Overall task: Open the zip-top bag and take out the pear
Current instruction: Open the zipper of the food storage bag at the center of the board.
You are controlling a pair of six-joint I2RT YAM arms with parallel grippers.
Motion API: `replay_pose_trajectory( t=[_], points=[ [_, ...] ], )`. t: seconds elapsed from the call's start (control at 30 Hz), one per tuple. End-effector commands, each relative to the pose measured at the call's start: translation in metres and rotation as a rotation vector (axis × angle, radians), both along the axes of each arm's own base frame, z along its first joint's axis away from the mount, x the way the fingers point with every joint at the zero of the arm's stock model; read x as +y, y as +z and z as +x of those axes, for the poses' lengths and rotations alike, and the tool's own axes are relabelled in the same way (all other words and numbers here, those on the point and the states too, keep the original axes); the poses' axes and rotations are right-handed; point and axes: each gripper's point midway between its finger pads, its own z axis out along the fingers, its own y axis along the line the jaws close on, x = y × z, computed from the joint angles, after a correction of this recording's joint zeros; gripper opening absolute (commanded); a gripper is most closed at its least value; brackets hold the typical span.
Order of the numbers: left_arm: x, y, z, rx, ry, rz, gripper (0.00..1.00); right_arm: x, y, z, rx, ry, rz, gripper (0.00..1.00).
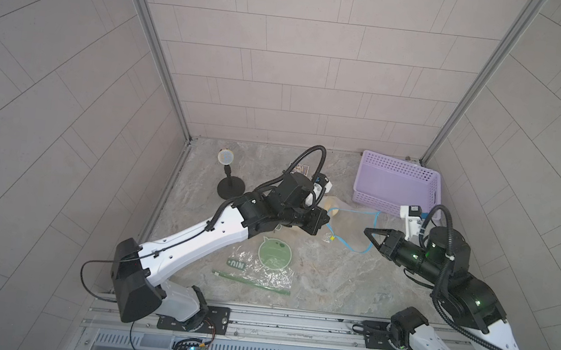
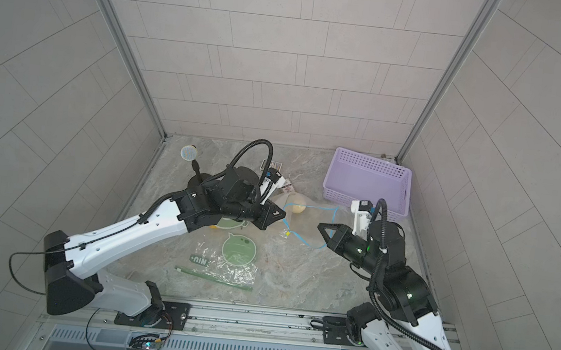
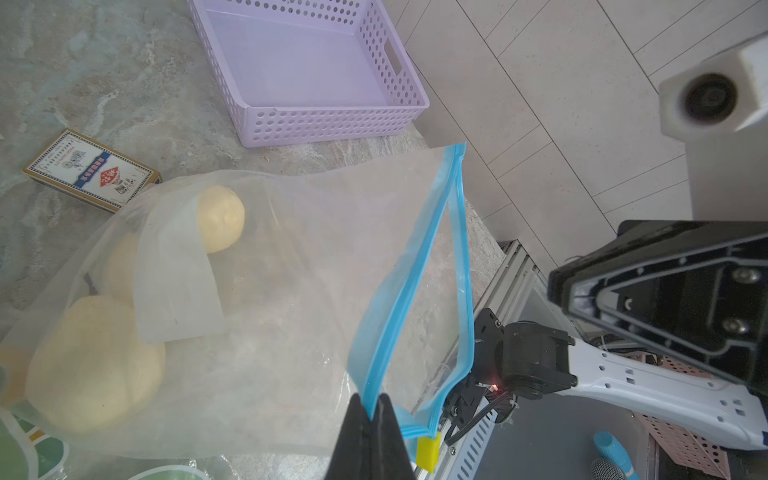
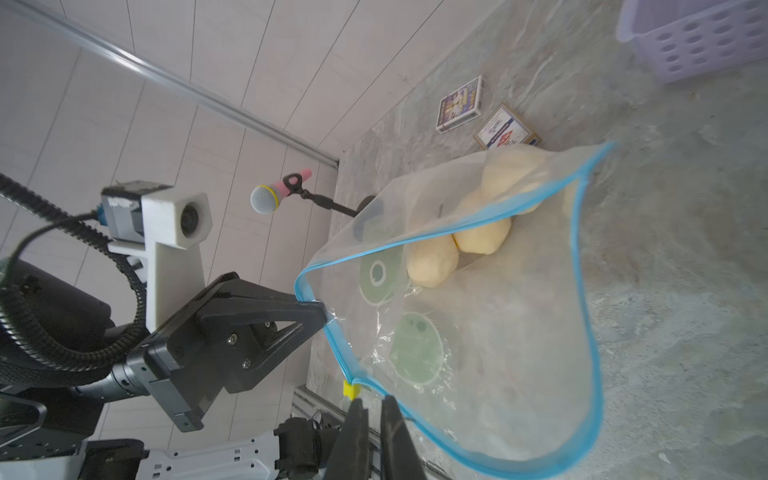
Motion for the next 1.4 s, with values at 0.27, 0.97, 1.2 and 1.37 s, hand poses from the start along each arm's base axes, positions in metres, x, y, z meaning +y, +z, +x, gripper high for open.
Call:
replay_pose_trajectory(
  t=[0.27,0.97,1.2,1.37],
  points=[
    [-0.012,0.015,-0.013,-0.020,-0.037,-0.058,0.00,0.034,-0.057,0.043,0.048,-0.055,-0.098,0.07],
    [0.001,0.045,-0.015,0.020,-0.003,-0.271,0.82,-0.011,-0.177,0.039,0.241,-0.071,-0.068,0.20],
    [0.066,-0.032,0.092,0.121,0.251,-0.061,0.82,-0.018,-0.182,0.037,0.236,-0.095,-0.064,0.23],
    [0.069,-0.100,0.122,0.268,0.268,-0.010,0.82,-0.018,-0.192,0.032,0.249,-0.088,-0.057,0.25]
  ],
)
